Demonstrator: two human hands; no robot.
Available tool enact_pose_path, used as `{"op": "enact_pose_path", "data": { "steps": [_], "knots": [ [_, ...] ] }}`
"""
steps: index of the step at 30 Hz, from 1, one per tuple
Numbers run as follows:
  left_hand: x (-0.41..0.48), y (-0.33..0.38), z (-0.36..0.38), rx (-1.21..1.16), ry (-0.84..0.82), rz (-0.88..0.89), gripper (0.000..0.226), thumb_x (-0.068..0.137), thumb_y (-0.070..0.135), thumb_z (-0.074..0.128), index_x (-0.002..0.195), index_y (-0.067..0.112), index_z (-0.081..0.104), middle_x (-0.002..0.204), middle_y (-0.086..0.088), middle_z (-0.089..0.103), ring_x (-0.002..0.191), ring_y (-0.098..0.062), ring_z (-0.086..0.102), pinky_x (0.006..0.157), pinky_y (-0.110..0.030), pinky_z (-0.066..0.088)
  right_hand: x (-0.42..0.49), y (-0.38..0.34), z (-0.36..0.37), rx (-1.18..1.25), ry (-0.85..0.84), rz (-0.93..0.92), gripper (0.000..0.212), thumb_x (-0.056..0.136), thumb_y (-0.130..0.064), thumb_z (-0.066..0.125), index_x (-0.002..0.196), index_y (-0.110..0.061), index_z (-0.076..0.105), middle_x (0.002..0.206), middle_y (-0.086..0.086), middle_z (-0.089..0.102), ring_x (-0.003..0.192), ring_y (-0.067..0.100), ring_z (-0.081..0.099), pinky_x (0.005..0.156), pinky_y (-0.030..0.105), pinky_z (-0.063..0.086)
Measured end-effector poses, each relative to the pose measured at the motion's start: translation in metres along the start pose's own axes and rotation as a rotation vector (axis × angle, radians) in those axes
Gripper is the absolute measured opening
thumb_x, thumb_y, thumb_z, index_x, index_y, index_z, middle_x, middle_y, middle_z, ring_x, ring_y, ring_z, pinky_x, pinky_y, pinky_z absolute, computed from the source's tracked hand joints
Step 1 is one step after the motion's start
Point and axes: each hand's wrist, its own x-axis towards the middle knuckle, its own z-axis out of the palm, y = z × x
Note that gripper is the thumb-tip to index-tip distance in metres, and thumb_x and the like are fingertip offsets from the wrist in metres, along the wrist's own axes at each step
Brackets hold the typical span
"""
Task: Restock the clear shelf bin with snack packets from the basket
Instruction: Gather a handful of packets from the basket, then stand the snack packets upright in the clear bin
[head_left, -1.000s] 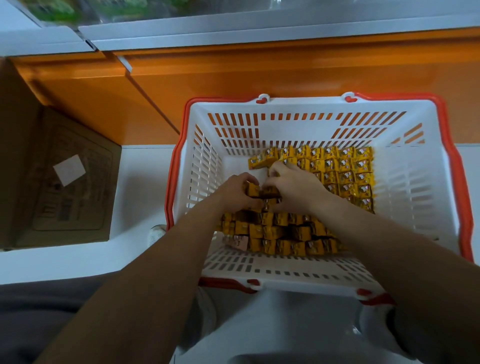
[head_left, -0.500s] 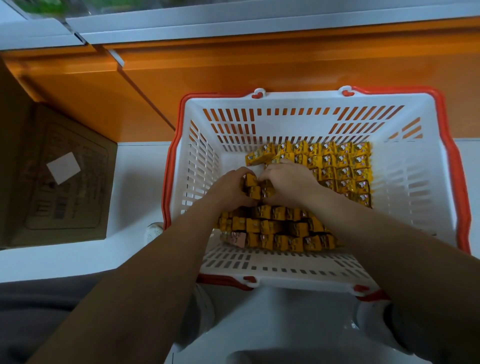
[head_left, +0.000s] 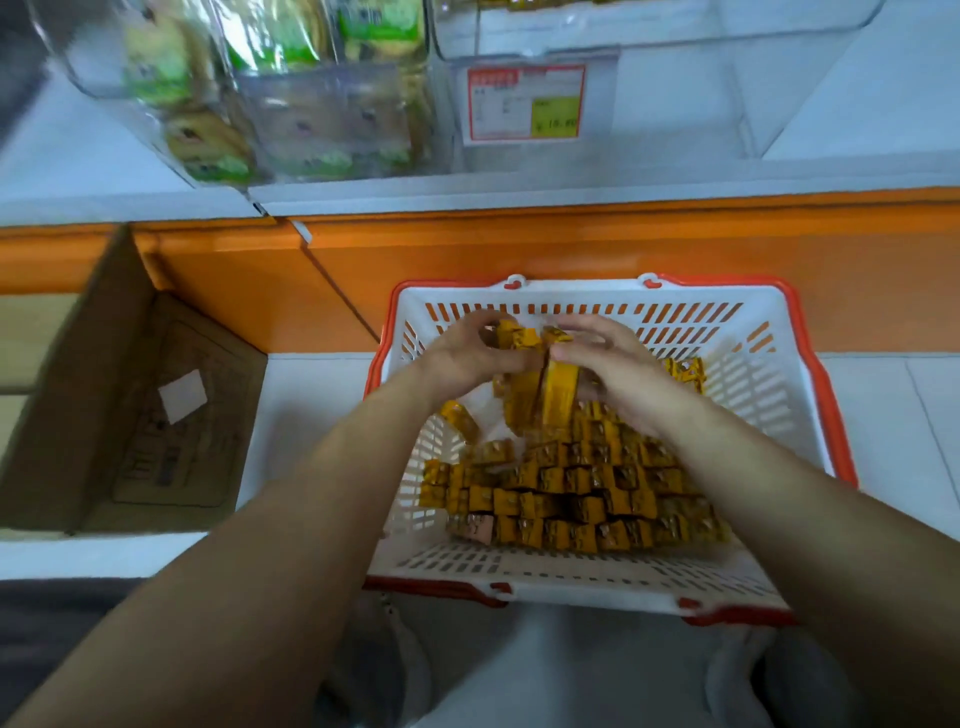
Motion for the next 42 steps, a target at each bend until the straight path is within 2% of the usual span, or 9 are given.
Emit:
{"op": "enact_pose_path", "data": {
  "steps": [4, 8, 12, 18, 22, 28, 32, 36, 42],
  "knots": [
    [-0.037, 0.042, 0.004, -0.219, 0.092, 0.037, 0.041, 0.090, 0.025, 0.076, 0.125, 0.007, 0.064, 0.121, -0.020, 0.070, 0.104, -0.032, 0.070, 0.091, -0.042, 0.057, -0.035, -0.045, 0.014, 0.381, 0.018, 0.057, 0.026, 0.084, -0.040, 0.068, 0.093, -0.018, 0.078, 0.095, 0.013, 0.076, 0.082, 0.029, 0.073, 0.067, 0.038, 0.058],
    [-0.071, 0.075, 0.003, -0.382, 0.172, 0.022, 0.035, 0.093, 0.037, 0.070, 0.120, 0.014, 0.066, 0.103, -0.009, 0.070, 0.090, -0.025, 0.068, 0.074, -0.036, 0.058, -0.075, -0.099, 0.023, 0.544, 0.000, 0.114, 0.029, 0.090, -0.037, 0.057, 0.096, -0.013, 0.073, 0.087, 0.016, 0.072, 0.073, 0.031, 0.070, 0.064, 0.036, 0.057],
    [-0.111, 0.123, -0.008, -0.434, 0.138, 0.100, 0.035, 0.087, 0.044, 0.075, 0.108, 0.016, 0.068, 0.086, -0.002, 0.072, 0.083, -0.025, 0.071, 0.078, -0.045, 0.059, -0.117, -0.161, 0.018, 0.498, -0.033, 0.031, 0.041, 0.093, -0.038, 0.051, 0.111, -0.005, 0.069, 0.097, 0.021, 0.068, 0.087, 0.035, 0.065, 0.079, 0.041, 0.052],
    [-0.153, 0.166, -0.009, -0.456, 0.095, 0.228, 0.059, 0.071, 0.052, 0.077, 0.115, 0.015, 0.067, 0.093, -0.007, 0.077, 0.085, -0.029, 0.075, 0.074, -0.050, 0.062, -0.161, -0.210, 0.008, 0.393, 0.015, -0.080, 0.046, 0.094, -0.039, 0.057, 0.114, 0.000, 0.069, 0.113, 0.022, 0.070, 0.105, 0.042, 0.066, 0.099, 0.054, 0.047],
    [-0.147, 0.172, 0.001, -0.539, 0.169, 0.265, 0.057, 0.070, 0.056, 0.076, 0.110, 0.016, 0.070, 0.092, -0.007, 0.078, 0.079, -0.025, 0.077, 0.058, -0.034, 0.058, -0.164, -0.216, 0.016, 0.327, 0.132, -0.191, 0.041, 0.098, -0.038, 0.054, 0.101, -0.002, 0.074, 0.105, 0.023, 0.073, 0.101, 0.043, 0.069, 0.094, 0.060, 0.051],
    [-0.124, 0.192, -0.004, -0.606, 0.296, 0.384, 0.020, 0.076, 0.045, 0.083, 0.085, 0.030, 0.075, 0.085, -0.003, 0.079, 0.078, -0.024, 0.078, 0.063, -0.039, 0.063, -0.138, -0.239, 0.040, 0.195, 0.213, -0.287, 0.040, 0.099, -0.045, 0.052, 0.101, -0.012, 0.074, 0.096, 0.011, 0.077, 0.091, 0.030, 0.074, 0.087, 0.052, 0.058],
    [-0.115, 0.200, -0.018, -0.647, 0.393, 0.380, 0.044, 0.072, 0.041, 0.090, 0.104, 0.022, 0.067, 0.086, 0.000, 0.079, 0.079, -0.019, 0.078, 0.067, -0.042, 0.064, -0.123, -0.250, 0.047, 0.183, 0.243, -0.322, 0.037, 0.098, -0.048, 0.053, 0.102, -0.017, 0.073, 0.098, 0.006, 0.076, 0.095, 0.024, 0.073, 0.087, 0.048, 0.058],
    [-0.109, 0.207, -0.033, -0.617, 0.439, 0.432, 0.046, 0.073, 0.033, 0.090, 0.110, 0.018, 0.067, 0.088, 0.000, 0.080, 0.080, -0.018, 0.078, 0.065, -0.036, 0.064, -0.109, -0.256, 0.052, 0.222, 0.232, -0.344, 0.036, 0.098, -0.047, 0.053, 0.102, -0.019, 0.075, 0.099, 0.005, 0.077, 0.094, 0.022, 0.074, 0.080, 0.042, 0.059],
    [-0.108, 0.206, -0.058, -0.554, 0.396, 0.372, 0.090, 0.057, 0.050, 0.089, 0.134, 0.019, 0.055, 0.099, 0.001, 0.079, 0.087, -0.020, 0.078, 0.085, -0.050, 0.062, -0.094, -0.267, 0.053, 0.275, 0.148, -0.275, 0.040, 0.097, -0.045, 0.055, 0.103, -0.011, 0.075, 0.100, 0.016, 0.076, 0.092, 0.030, 0.074, 0.086, 0.049, 0.058]
  ]
}}
